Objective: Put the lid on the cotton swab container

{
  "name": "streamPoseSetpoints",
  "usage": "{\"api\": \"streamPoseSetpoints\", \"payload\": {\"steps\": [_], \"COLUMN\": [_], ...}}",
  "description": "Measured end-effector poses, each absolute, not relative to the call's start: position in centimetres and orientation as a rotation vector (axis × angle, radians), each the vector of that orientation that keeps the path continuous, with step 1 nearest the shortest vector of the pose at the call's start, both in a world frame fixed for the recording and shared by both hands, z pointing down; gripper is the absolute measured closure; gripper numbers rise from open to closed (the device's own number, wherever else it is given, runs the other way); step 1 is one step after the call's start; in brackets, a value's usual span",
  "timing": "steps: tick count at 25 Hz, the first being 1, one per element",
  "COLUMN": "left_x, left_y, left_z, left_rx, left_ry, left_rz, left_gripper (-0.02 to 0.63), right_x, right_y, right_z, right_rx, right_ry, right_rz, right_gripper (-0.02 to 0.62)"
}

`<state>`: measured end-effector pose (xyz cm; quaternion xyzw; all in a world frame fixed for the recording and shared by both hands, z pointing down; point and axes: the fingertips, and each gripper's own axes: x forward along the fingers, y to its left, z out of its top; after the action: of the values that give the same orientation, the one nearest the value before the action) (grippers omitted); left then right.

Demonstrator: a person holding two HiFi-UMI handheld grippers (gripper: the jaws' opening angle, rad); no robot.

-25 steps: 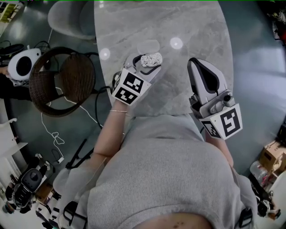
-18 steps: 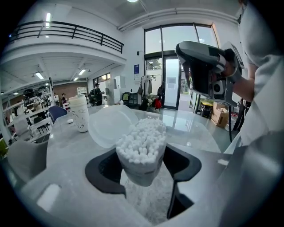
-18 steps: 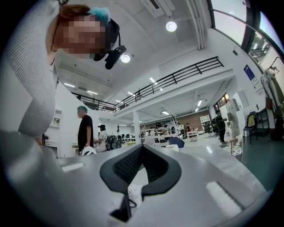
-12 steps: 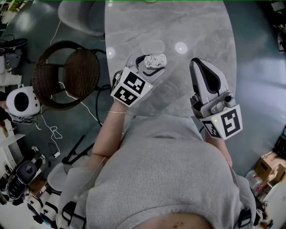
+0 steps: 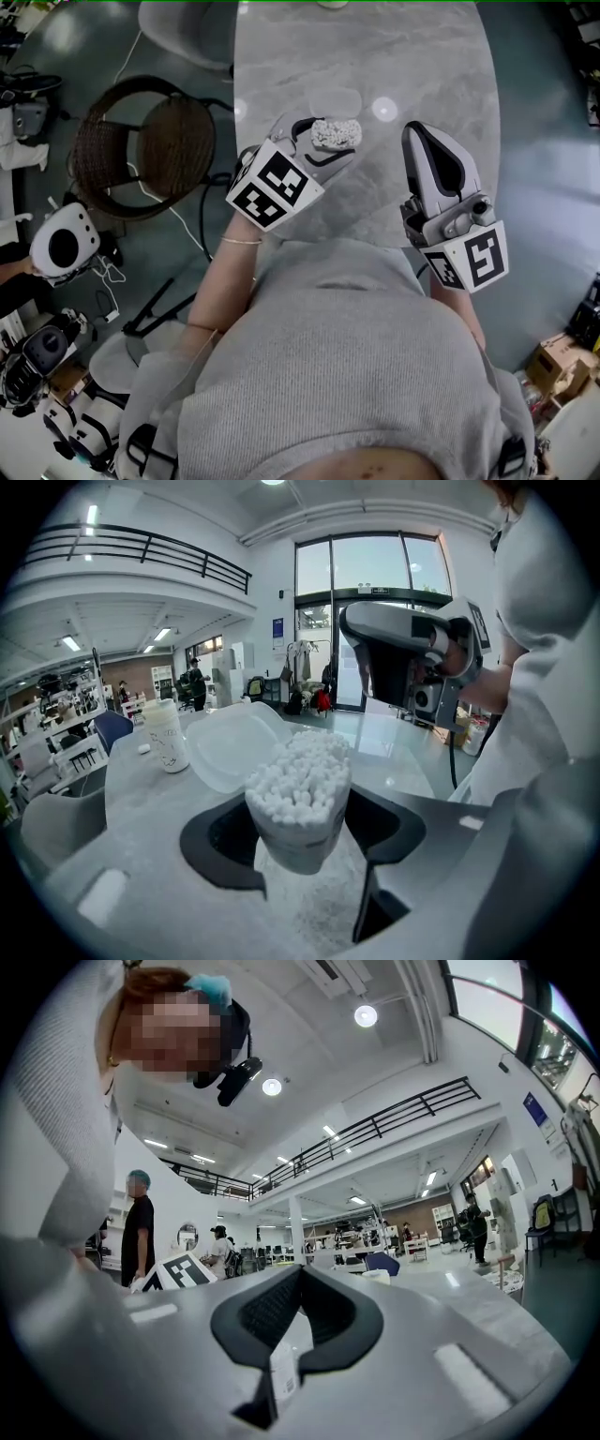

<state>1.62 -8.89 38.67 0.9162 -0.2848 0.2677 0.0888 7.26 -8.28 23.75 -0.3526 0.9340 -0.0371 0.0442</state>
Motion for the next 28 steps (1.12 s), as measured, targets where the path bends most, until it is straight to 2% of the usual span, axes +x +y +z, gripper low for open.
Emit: {"api": "streamPoseSetpoints", "payload": {"steps": [28], "left_x": [0.9], "left_y": [-5.0], "left_z": [33.7], "left_rx": [2.762], "left_ry": [-0.806], "left_rz": [0.806], "left_gripper": [0.331], "right_x": [4.8], "right_y": [-6.3], "right_z": [23.5], "right_rx": [-0.988], "right_ry": [2.897], "right_rz": [-0.044], "right_gripper": [0.594]}}
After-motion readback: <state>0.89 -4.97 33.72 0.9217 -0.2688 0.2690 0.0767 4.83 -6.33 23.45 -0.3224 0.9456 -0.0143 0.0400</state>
